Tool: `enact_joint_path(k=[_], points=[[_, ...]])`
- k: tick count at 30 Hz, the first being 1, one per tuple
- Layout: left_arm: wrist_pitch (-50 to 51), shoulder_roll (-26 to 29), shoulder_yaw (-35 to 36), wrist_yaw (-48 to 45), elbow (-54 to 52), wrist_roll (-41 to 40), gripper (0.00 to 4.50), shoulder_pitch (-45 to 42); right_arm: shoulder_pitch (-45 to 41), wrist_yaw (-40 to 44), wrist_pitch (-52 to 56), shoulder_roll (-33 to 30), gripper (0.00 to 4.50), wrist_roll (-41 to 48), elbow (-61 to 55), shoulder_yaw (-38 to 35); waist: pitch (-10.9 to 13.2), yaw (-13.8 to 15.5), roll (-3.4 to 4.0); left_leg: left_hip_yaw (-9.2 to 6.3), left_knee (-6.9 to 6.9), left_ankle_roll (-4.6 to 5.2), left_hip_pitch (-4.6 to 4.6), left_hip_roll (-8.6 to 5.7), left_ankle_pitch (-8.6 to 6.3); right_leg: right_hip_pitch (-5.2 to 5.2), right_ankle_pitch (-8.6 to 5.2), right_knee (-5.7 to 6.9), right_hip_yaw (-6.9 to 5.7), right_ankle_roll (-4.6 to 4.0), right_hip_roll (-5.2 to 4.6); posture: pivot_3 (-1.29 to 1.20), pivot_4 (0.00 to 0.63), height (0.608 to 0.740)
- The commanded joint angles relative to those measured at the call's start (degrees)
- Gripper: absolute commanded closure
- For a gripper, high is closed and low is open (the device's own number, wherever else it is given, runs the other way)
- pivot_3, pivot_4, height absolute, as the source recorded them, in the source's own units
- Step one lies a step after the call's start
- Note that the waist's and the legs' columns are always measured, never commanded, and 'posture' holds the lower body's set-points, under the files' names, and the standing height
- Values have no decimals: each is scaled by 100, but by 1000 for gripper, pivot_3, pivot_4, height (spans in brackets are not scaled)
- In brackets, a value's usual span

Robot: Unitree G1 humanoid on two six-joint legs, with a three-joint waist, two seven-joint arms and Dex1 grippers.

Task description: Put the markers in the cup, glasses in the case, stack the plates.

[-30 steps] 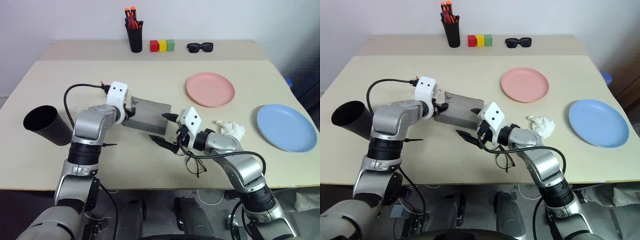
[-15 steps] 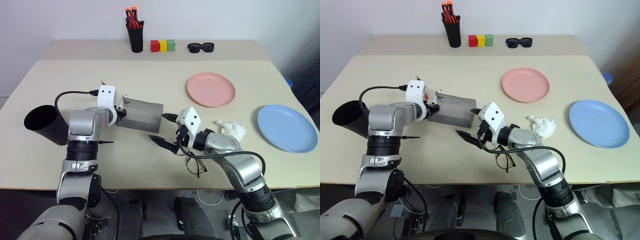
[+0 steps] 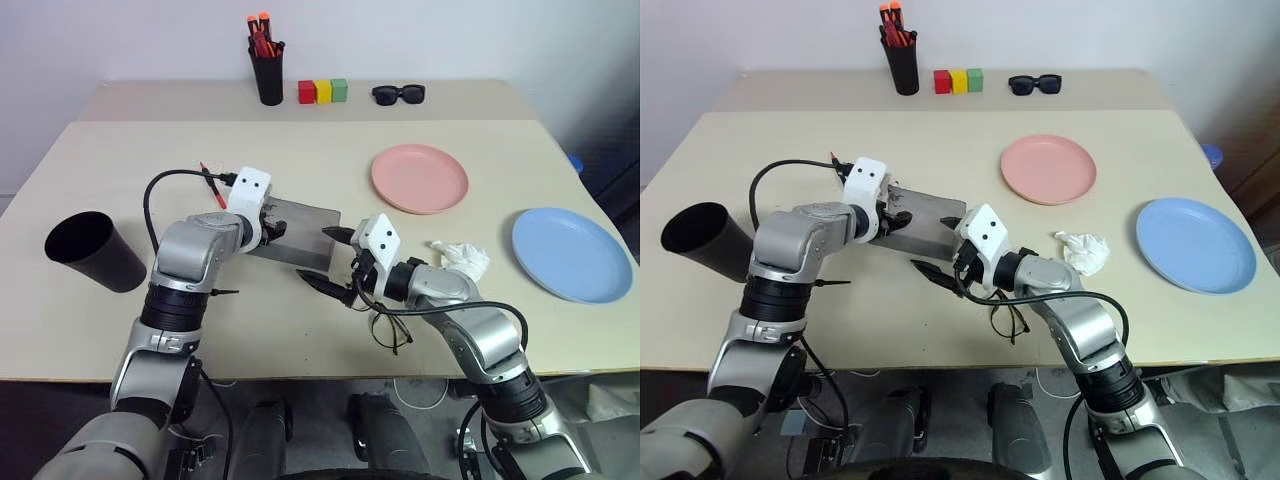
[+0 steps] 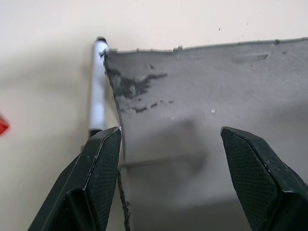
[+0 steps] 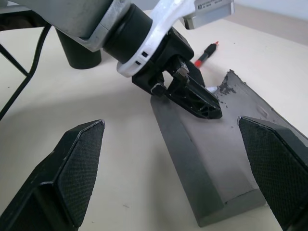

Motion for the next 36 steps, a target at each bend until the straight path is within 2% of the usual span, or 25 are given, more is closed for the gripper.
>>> enact_joint_path(k=[1,13,31,34,36], points=[[-320,78,87,20,-359,91,1153,-150,-109,15,-80,58,0,19,-97,-29,0,12,0,0,0,0,0,0,0,0,0,0,0,0,0,0,150,740],[-467,-276,1065,819,-131,157,1153,-383,-95,104,135,-36,0,96,-225,-49,0,22,0,0,1,0,-2,-1,0,1,0,-3,0,0,-2,0,150,740],[329,-308,1013,844,566,154,1153,-126,-122,177,55,-44,0,28,-170,-6,0,20,0,0,1,0,-1,-2,0,2,0,-2,-1,1,-2,0,150,740],[260,-278,1010,885,686,209,1974,-108,-128,174,54,-39,0,17,-169,-11,0,16,0,-1,1,0,-1,-1,0,1,0,-2,-1,1,-2,0,150,740],[217,-280,1024,916,718,231,3022,-91,-120,176,52,-44,0,16,-170,-22,0,9,0,0,1,0,0,-1,0,1,0,-1,-1,0,-1,0,150,740]])
